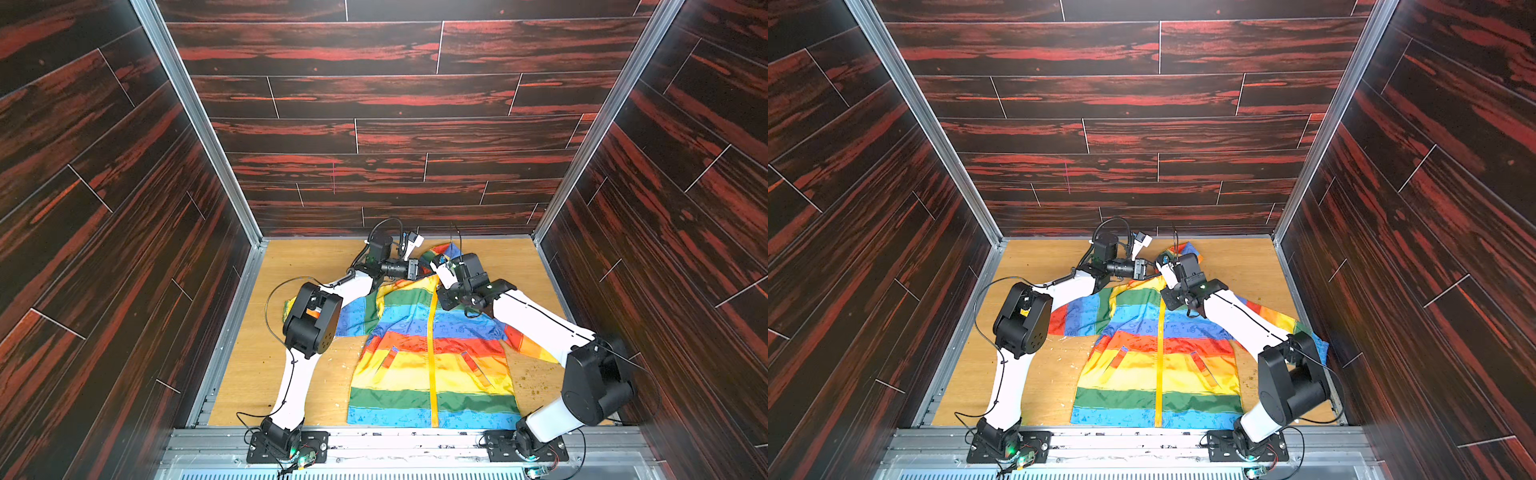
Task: Unzip the jacket
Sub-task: Unzip the zipper on the jacket.
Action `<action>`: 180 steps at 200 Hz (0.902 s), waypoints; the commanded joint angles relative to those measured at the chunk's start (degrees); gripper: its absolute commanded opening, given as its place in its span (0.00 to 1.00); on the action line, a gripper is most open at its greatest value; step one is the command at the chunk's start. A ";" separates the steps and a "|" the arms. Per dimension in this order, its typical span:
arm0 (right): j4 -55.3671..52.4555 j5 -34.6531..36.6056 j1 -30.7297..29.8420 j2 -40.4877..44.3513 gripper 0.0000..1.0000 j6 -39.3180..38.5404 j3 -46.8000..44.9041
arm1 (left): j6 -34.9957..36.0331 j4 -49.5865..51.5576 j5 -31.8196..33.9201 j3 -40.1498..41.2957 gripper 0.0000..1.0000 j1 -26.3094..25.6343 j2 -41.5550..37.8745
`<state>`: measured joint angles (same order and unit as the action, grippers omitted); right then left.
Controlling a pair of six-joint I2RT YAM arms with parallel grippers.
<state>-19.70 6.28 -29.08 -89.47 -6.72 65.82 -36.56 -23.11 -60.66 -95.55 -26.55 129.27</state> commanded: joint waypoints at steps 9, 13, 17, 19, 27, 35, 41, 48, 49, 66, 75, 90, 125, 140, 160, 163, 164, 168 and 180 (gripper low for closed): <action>-7.32 -5.19 -2.74 2.71 0.00 -0.33 -4.26 | -4.07 -9.01 5.26 -1.07 0.00 2.26 -3.24; -7.44 -5.23 -2.93 2.72 0.00 -0.26 -4.59 | -4.34 -9.24 5.33 -1.11 0.00 2.36 -3.09; -7.53 -5.23 -3.23 2.83 0.00 -0.14 -4.83 | -4.72 -9.57 5.47 -1.19 0.00 2.43 -3.00; -7.54 -5.16 -3.41 2.90 0.00 0.00 -5.00 | -4.81 -9.71 5.51 -1.21 0.00 2.50 -2.91; -7.54 -4.85 -4.01 2.90 0.00 0.31 -5.58 | -5.33 -10.22 5.80 -1.30 0.00 2.68 -2.72; -7.86 -4.22 -4.46 2.77 0.00 0.67 -5.75 | -5.60 -10.36 5.91 -1.59 0.00 2.81 -2.58; -7.98 -3.51 -4.78 2.68 0.00 1.02 -5.87 | -5.75 -10.73 5.92 -1.66 0.00 2.84 -2.54; -8.14 -2.37 -4.90 2.55 0.00 1.74 -5.84 | -6.19 -11.32 5.82 -1.73 0.00 2.90 -2.56; -8.15 -2.22 -4.92 2.55 0.00 1.90 -5.81 | -6.26 -11.38 5.78 -1.78 0.00 2.90 -2.55; -8.55 0.88 -4.92 2.05 0.00 3.37 -4.84 | -8.28 -14.48 4.89 -1.42 0.00 2.90 -2.45; -8.88 0.95 -4.88 1.76 0.00 3.22 -4.24 | -9.12 -15.78 4.85 -1.02 0.00 2.90 -2.53; -8.75 -0.02 -5.08 2.14 0.00 2.66 -4.30 | -8.98 -15.51 5.32 -0.70 0.00 2.90 -2.71; -11.98 0.31 -7.21 2.83 0.00 0.57 -5.22 | -8.54 -13.58 5.95 -1.98 0.00 2.90 -2.11; -13.83 1.40 -8.65 2.71 0.00 0.63 -5.23 | -8.31 -12.71 6.07 -2.68 0.00 2.90 -1.83; -16.63 5.08 -10.91 1.91 0.00 0.79 -4.80 | -8.20 -12.39 6.24 -2.72 0.00 2.86 -1.66; -16.94 5.40 -11.17 1.85 0.00 0.79 -4.75 | -8.18 -12.39 6.32 -2.65 0.00 2.90 -1.66; -17.03 5.49 -11.26 1.85 0.00 0.86 -4.74 | -8.18 -12.35 6.33 -2.64 0.00 2.90 -1.66; -17.37 5.78 -11.61 1.90 0.00 0.98 -4.67 | -8.18 -12.31 6.49 -2.59 0.00 2.90 -1.66; -17.88 6.37 -12.53 1.80 0.00 1.27 -4.65 | -8.35 -12.39 6.61 -2.78 0.00 2.90 -1.35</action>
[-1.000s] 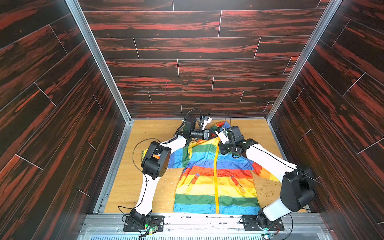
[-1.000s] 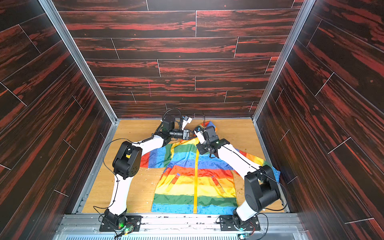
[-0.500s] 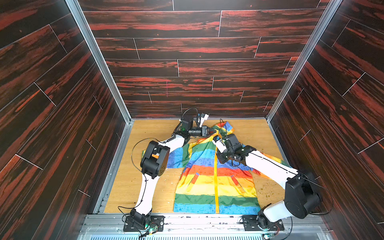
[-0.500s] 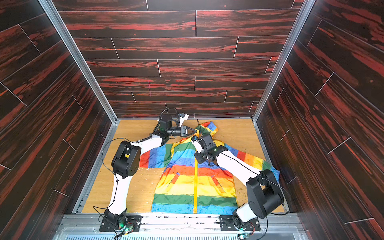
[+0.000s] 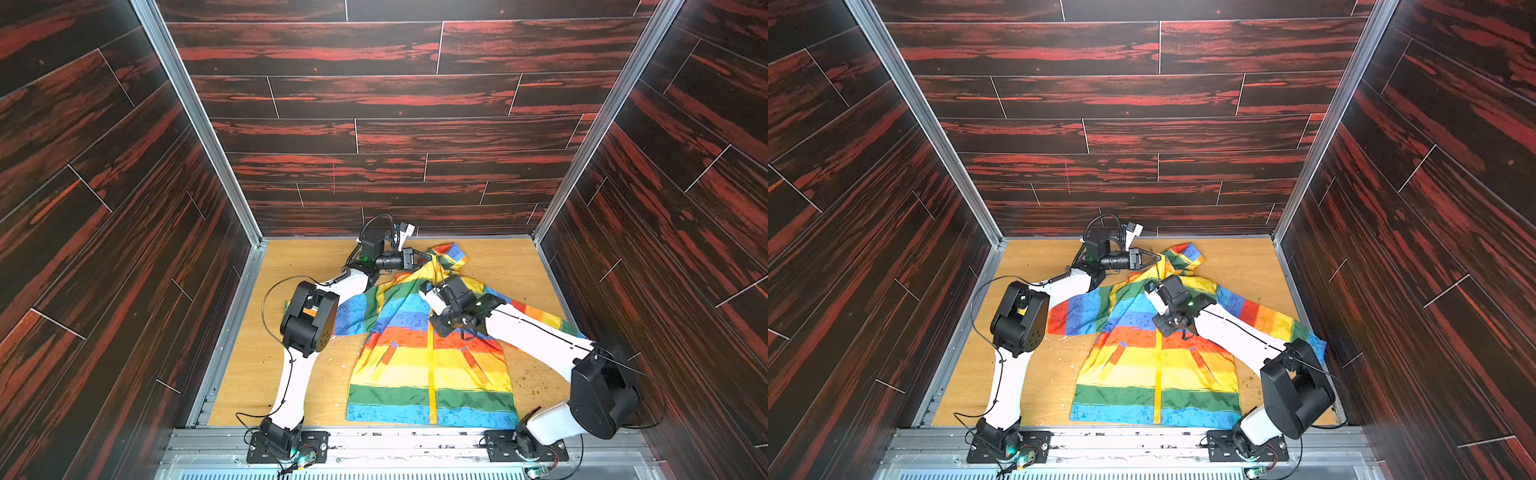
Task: Unzip the jacket
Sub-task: Unzip the zipper on the jacket.
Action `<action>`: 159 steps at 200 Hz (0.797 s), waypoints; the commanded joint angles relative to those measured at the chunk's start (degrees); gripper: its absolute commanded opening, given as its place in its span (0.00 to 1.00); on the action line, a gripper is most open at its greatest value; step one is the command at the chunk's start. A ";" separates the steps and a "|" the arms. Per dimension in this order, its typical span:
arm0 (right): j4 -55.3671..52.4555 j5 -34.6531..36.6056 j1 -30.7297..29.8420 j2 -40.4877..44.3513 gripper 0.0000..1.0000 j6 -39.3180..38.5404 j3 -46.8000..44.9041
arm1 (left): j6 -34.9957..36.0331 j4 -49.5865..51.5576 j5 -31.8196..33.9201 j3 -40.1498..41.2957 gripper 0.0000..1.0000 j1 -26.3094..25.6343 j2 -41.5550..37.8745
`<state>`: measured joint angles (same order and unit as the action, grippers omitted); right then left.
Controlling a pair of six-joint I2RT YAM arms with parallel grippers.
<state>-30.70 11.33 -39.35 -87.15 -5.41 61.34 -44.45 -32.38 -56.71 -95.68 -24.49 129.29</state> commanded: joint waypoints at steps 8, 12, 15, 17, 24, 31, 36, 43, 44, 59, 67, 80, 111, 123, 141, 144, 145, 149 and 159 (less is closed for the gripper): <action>-7.32 1.49 -2.76 -0.79 0.00 0.11 -0.03 | -0.84 -3.49 2.49 -2.90 0.00 0.85 -1.13; -7.58 1.58 -3.10 -0.97 0.00 0.13 0.07 | -1.10 -3.76 2.44 -2.99 0.00 0.85 -1.02; -7.74 1.77 -3.38 -1.08 0.00 0.17 0.09 | -1.24 -3.90 2.40 -3.03 0.00 0.91 -0.98; -7.83 1.88 -3.59 -1.17 0.00 0.21 0.09 | -1.32 -3.98 2.35 -3.02 0.00 0.82 -0.91; -8.16 2.25 -4.24 -1.60 0.00 0.27 0.18 | -1.43 -3.94 2.22 -3.19 0.00 0.88 -0.93; -8.76 2.34 -4.92 -2.19 0.00 0.45 0.40 | -1.28 -3.56 2.22 -3.28 0.00 0.84 -0.94; -9.07 2.54 -5.39 -2.53 0.00 0.50 0.44 | -1.05 -3.06 2.24 -3.43 0.00 0.85 -0.89; -9.54 2.72 -6.08 -2.97 0.00 0.78 0.64 | -0.35 -2.05 2.22 -3.61 0.00 0.85 -0.97; -9.63 2.72 -6.17 -3.04 0.00 0.76 0.67 | -0.23 -1.93 2.22 -3.58 0.00 0.85 -0.97; -10.79 2.54 -7.40 -4.01 0.00 1.26 1.23 | 1.36 0.44 2.54 -3.92 0.00 0.80 -1.15; -11.41 2.55 -7.98 -4.57 0.00 1.67 1.53 | 3.05 3.18 2.89 -4.59 0.00 0.93 -1.20; -11.96 1.96 -8.28 -5.33 0.00 2.31 1.99 | 5.71 6.93 3.50 -5.66 0.00 0.90 -0.99; -13.68 1.99 -8.37 -8.10 0.00 2.59 4.32 | 8.22 11.23 5.93 -7.46 0.00 1.28 0.10; -14.27 1.53 -8.67 -8.91 0.00 2.41 4.93 | 7.31 10.71 6.44 -7.85 0.00 1.70 0.79; -15.14 0.60 -9.45 -9.85 0.00 1.91 5.36 | 6.81 10.79 7.51 -8.94 0.00 2.24 1.70; -15.30 0.47 -9.63 -9.94 0.00 1.92 5.43 | 6.90 10.95 7.57 -9.07 0.00 2.34 1.81; -15.33 0.46 -9.66 -10.04 0.00 1.86 5.40 | 7.00 10.99 7.57 -9.08 0.00 2.39 1.78; -15.47 0.38 -9.89 -10.16 0.00 1.79 5.48 | 7.28 11.52 7.65 -9.43 0.00 2.47 1.98; -15.99 -0.05 -10.28 -10.49 0.00 1.65 5.74 | 7.85 12.75 7.79 -10.07 0.00 2.77 2.43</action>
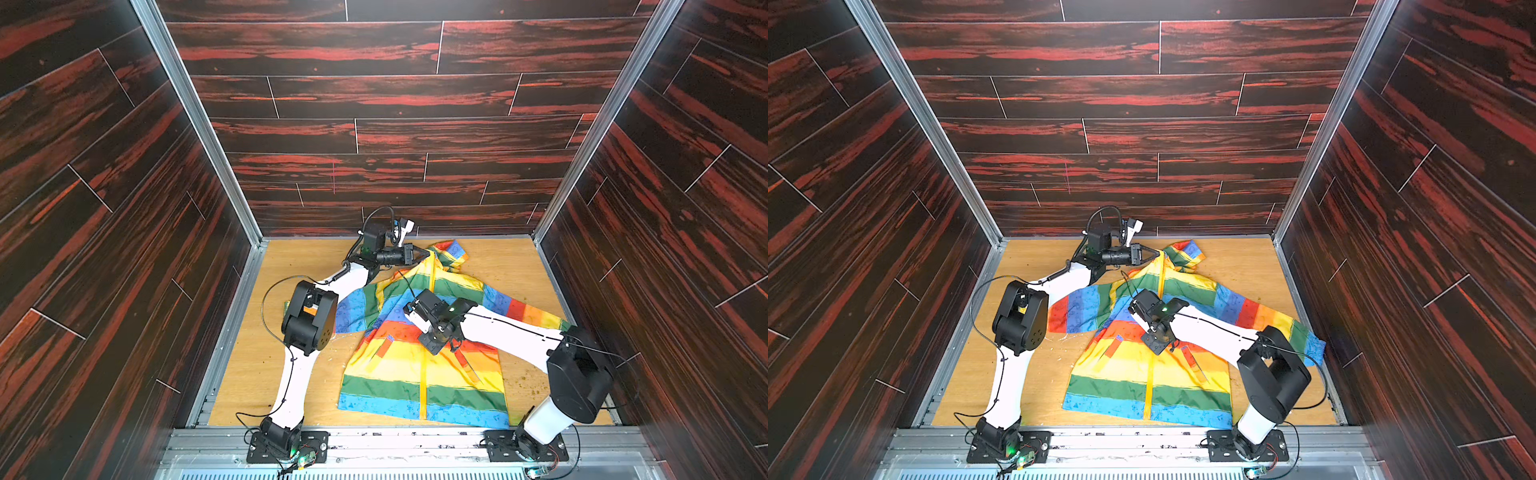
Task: Unzip the jacket
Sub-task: Unzip the zipper on the jacket.
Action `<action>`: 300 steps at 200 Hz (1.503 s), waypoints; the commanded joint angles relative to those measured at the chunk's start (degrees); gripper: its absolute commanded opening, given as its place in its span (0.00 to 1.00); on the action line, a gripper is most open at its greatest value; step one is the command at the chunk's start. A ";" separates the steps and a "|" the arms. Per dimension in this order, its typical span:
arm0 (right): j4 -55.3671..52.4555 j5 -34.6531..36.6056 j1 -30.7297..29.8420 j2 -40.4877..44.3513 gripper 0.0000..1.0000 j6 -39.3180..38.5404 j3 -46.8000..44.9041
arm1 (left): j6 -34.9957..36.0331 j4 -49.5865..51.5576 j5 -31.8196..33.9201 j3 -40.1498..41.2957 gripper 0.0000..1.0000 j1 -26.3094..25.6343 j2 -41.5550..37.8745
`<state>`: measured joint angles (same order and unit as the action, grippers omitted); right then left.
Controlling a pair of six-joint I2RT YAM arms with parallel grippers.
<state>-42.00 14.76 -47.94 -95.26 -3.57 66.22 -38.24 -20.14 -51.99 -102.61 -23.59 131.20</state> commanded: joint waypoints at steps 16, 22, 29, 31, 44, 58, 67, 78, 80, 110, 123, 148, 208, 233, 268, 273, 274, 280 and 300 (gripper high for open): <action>-5.32 -4.44 -2.32 -2.66 0.00 -0.33 1.19 | 1.51 0.61 3.03 -3.68 0.00 2.15 1.24; -5.48 -4.88 -2.56 -2.76 0.00 -0.26 1.38 | 1.50 0.63 3.03 -3.95 0.00 2.23 1.46; -5.71 -5.30 -2.89 -2.88 0.00 -0.34 1.47 | 1.59 0.84 3.08 -4.23 0.00 2.23 1.81; -5.79 -5.43 -3.00 -2.88 0.00 -0.35 1.51 | 1.63 0.88 3.11 -4.30 0.00 2.30 1.83; -6.28 -6.24 -3.44 -3.21 0.00 -0.28 1.69 | 2.05 1.69 3.29 -5.00 0.00 2.41 2.35; -6.60 -6.91 -3.97 -3.50 0.00 -0.14 1.65 | 2.47 2.59 3.47 -5.89 0.00 2.58 2.93; -6.84 -7.34 -4.32 -3.55 0.00 0.10 1.64 | 2.63 2.94 3.68 -6.47 0.00 2.67 3.36; -6.98 -7.84 -4.81 -3.57 0.00 0.34 1.64 | 3.06 3.84 3.78 -7.43 0.00 2.76 3.99; -7.03 -7.93 -4.86 -3.52 0.00 0.35 1.64 | 3.14 4.11 3.76 -7.67 0.00 2.76 4.07; -7.70 -9.70 -6.65 -3.41 0.00 1.42 1.54 | 3.43 4.98 3.91 -8.96 0.00 2.94 5.29; -8.09 -10.56 -7.61 -3.28 0.00 2.03 1.43 | 3.61 5.27 3.88 -8.97 0.00 2.99 5.47; -8.49 -11.89 -9.41 -2.95 0.00 3.12 0.91 | 4.02 5.79 4.06 -9.10 0.00 2.94 5.82; -10.21 -14.15 -12.22 -2.99 0.00 4.46 0.02 | 4.80 7.56 4.48 -11.11 0.00 3.00 7.29; -9.98 -14.13 -14.28 -4.08 0.00 5.43 0.00 | 4.59 8.01 5.68 -10.92 0.00 3.20 7.39; -10.30 -14.39 -16.55 -5.08 0.00 6.29 -0.07 | 4.47 8.88 8.53 -11.81 0.00 3.63 7.71; -10.32 -14.49 -16.84 -5.15 0.00 6.37 -0.11 | 4.49 9.04 8.84 -12.04 0.00 3.73 7.84; -10.31 -14.50 -16.83 -5.22 0.00 6.34 -0.07 | 4.49 9.10 8.93 -12.02 0.00 3.68 7.84; -10.42 -14.75 -17.13 -5.27 0.00 6.37 -0.01 | 4.58 9.40 9.55 -12.23 0.00 3.86 7.85; -10.82 -15.70 -18.01 -5.63 0.00 6.38 0.03 | 4.50 10.01 11.18 -12.57 0.00 4.25 8.02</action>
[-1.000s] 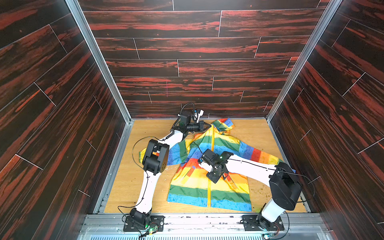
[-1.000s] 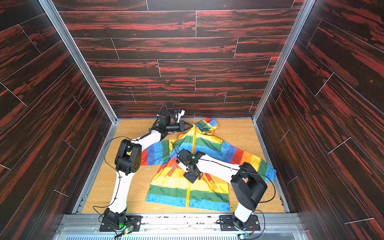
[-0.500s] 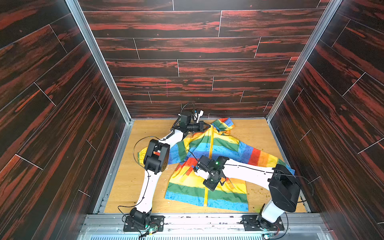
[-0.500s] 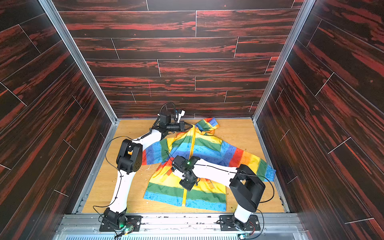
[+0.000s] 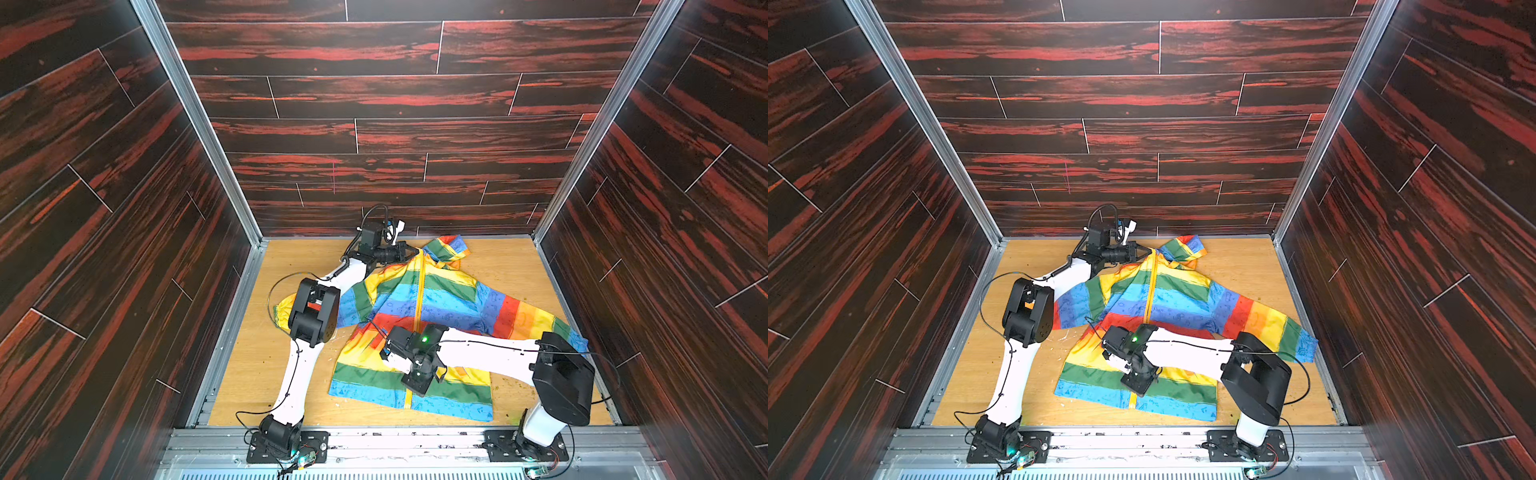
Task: Unzip the jacket
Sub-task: Unzip the zipper on the jacket.
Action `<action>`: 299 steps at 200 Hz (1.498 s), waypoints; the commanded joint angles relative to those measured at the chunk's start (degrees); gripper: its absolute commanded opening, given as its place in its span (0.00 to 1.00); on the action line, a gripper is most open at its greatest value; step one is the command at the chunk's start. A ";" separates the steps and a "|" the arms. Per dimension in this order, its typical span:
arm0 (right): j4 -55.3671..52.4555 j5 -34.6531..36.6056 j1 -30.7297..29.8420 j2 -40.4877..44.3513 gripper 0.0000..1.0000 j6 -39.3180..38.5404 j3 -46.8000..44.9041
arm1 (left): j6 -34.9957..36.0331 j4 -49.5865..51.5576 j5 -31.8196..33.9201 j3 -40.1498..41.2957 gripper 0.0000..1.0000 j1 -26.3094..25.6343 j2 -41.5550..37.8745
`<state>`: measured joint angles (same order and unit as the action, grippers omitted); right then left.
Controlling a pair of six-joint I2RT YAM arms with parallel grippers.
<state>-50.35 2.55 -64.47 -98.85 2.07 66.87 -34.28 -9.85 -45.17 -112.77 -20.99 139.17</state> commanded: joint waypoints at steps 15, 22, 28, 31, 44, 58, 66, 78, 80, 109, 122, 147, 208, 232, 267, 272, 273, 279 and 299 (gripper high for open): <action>-2.43 -4.18 -1.95 -2.16 0.00 0.75 -0.70 | 0.14 -0.17 5.58 -2.53 0.00 1.97 0.04; -2.48 -4.60 -2.11 -2.24 0.00 0.75 -0.70 | -0.14 -0.21 6.23 -2.53 0.00 2.10 0.13; -2.48 -4.76 -2.22 -2.25 0.00 0.68 -0.77 | -0.33 -0.29 6.52 -2.73 0.00 2.17 0.26; -2.47 -4.89 -2.28 -2.23 0.00 0.68 -0.70 | -0.39 -0.26 6.70 -2.87 0.00 2.23 0.37; -2.49 -5.81 -2.41 -2.43 0.00 0.61 -0.79 | -0.91 -0.50 7.15 -3.23 0.00 2.35 0.61; -2.65 -6.84 -2.85 -2.62 0.00 0.41 -0.87 | -1.38 -0.61 7.50 -3.81 0.00 2.45 1.00; -2.95 -7.57 -3.03 -2.76 0.00 0.24 -0.70 | -1.55 -0.61 7.59 -4.22 0.00 2.51 1.25; -3.17 -8.35 -3.45 -2.94 0.00 -0.11 -0.60 | -1.99 -0.52 7.85 -4.77 0.00 2.68 1.70; -3.24 -8.48 -3.47 -3.00 0.00 -0.19 -0.53 | -2.07 -0.57 7.82 -4.88 0.00 2.71 1.78; -3.96 -9.71 -4.02 -3.38 0.00 -0.52 -0.38 | -2.54 -0.61 7.26 -5.15 0.00 3.06 2.05; -4.32 -10.15 -4.13 -3.47 0.00 -0.57 -0.39 | -2.33 -0.57 7.22 -4.93 0.00 3.02 1.91; -4.91 -11.34 -4.39 -3.64 0.00 -0.77 -0.39 | -2.44 -0.39 6.93 -5.67 0.00 3.24 2.49; -5.33 -11.38 -5.17 -3.06 0.00 -0.09 -1.50 | -2.37 -0.30 4.89 -5.00 0.00 4.47 2.32; -5.00 -11.43 -5.45 -4.05 0.00 -0.14 -0.42 | -4.21 -3.47 3.96 -3.32 0.00 4.56 2.02; -3.66 -8.64 -5.34 -2.54 0.00 0.71 -1.30 | -3.19 -3.38 1.70 -2.37 0.00 4.55 1.49; -3.12 -8.18 -5.32 -2.04 0.00 1.13 -1.52 | -3.39 -3.73 1.19 -2.29 0.00 4.56 1.54; -2.93 -8.00 -5.32 -1.96 0.00 1.16 -1.54 | -3.45 -3.84 1.12 -2.20 0.00 4.56 1.54; -1.74 -6.35 -5.25 -0.83 0.00 2.45 -1.84 | -3.75 -4.54 0.88 -1.68 0.00 4.47 1.33; 2.92 -2.95 -3.12 4.89 0.08 6.79 -3.25 | -3.34 -4.83 0.49 -0.57 0.00 4.33 0.87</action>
<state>-51.70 -4.60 -69.49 -100.49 4.05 65.19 -37.58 -12.27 -42.78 -114.85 -16.58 142.30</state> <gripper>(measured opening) 0.047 0.045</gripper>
